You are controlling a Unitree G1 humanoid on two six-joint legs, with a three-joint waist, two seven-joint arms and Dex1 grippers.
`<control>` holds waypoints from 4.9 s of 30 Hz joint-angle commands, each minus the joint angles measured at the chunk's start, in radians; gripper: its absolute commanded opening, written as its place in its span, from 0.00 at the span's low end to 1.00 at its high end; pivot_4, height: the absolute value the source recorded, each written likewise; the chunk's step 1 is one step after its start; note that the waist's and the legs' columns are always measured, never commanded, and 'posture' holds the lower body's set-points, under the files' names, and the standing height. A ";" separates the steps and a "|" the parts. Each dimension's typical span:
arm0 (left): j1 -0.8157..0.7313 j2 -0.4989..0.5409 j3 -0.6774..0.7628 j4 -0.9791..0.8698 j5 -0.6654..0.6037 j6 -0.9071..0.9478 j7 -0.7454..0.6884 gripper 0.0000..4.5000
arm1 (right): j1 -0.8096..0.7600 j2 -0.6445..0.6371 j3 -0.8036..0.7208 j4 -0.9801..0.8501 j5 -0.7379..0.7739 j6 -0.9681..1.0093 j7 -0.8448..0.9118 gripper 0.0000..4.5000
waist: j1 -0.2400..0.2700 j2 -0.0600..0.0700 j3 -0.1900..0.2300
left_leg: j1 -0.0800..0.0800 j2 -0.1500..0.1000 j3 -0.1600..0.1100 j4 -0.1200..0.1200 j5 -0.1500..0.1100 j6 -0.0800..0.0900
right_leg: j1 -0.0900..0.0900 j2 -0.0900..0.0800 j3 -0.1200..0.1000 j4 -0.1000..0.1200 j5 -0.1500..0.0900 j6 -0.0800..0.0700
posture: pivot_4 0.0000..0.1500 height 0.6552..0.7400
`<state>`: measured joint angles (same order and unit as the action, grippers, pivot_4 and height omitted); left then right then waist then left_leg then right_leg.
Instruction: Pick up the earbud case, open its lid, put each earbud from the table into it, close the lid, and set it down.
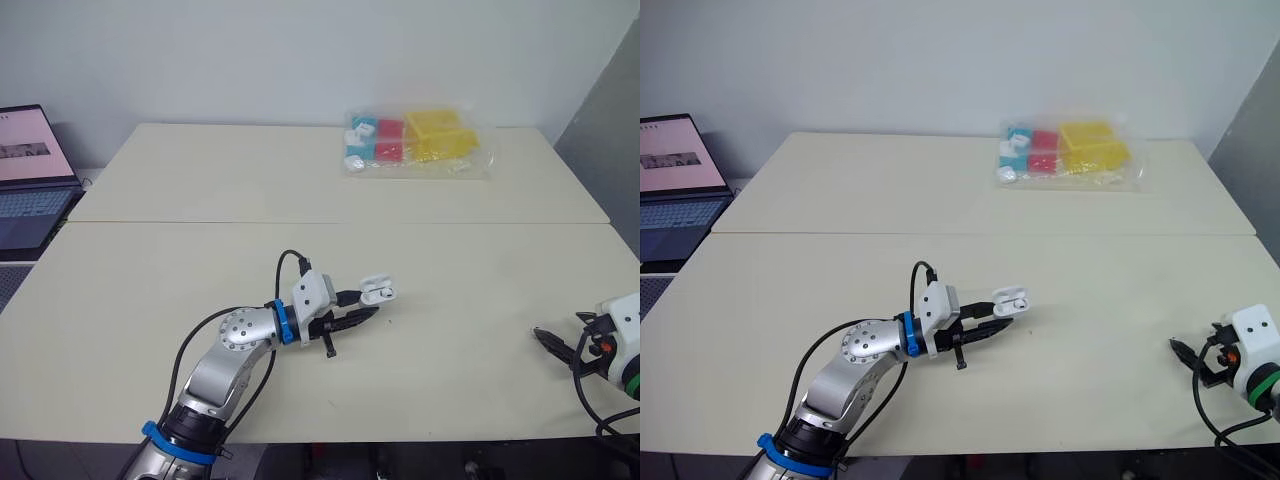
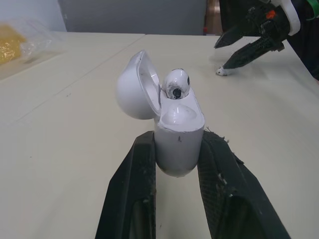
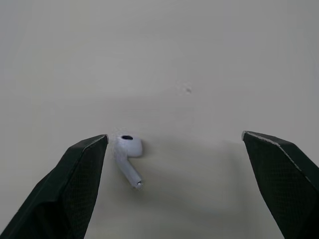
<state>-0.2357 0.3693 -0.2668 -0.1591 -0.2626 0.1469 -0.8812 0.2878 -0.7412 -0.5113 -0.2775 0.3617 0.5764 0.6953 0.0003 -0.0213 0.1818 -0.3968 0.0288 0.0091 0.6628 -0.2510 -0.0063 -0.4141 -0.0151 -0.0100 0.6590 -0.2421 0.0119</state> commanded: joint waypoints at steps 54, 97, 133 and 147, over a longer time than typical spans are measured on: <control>-0.004 0.013 0.016 -0.049 -0.015 -0.005 -0.003 0.17 | -0.035 -0.227 0.178 -0.134 -0.029 -0.029 0.197 0.09 | -0.003 0.000 0.000 | 0.001 0.000 0.000 0.000 0.000 0.000 | 0.002 -0.003 -0.001 -0.002 0.000 0.001 | 1.00 1.00; 0.048 0.022 0.015 -0.110 -0.008 0.024 0.028 0.17 | -0.292 -0.541 0.391 -0.010 -0.179 -0.080 0.576 0.89 | 0.001 -0.001 0.001 | 0.003 0.000 0.001 0.000 0.000 0.000 | 0.003 -0.003 0.000 -0.002 0.000 0.001 | 1.00 1.00; 0.062 -0.020 -0.019 -0.093 0.026 -0.007 0.041 0.17 | -0.559 -0.534 0.817 0.036 -0.426 0.123 0.570 0.09 | -0.001 -0.001 0.001 | 0.003 0.000 0.002 0.002 0.000 0.000 | 0.003 -0.004 -0.001 -0.002 0.000 0.001 | 1.00 1.00; 0.038 -0.026 0.005 -0.065 0.011 -0.013 0.035 0.17 | -0.593 -0.516 0.548 -0.105 -0.181 0.099 0.647 0.09 | -0.001 0.000 0.001 | 0.003 0.000 0.002 0.001 0.000 0.000 | 0.001 -0.003 -0.001 -0.001 0.001 0.002 | 1.00 1.00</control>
<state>-0.1822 0.3484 -0.2773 -0.2134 -0.2355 0.1611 -0.8416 -0.2925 -1.2523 0.1264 -0.3157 0.1048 0.6827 1.3102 -0.0009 -0.0216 0.1828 -0.3945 0.0291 0.0108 0.6632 -0.2510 -0.0064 -0.4127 -0.0179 -0.0107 0.6578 -0.2416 0.0141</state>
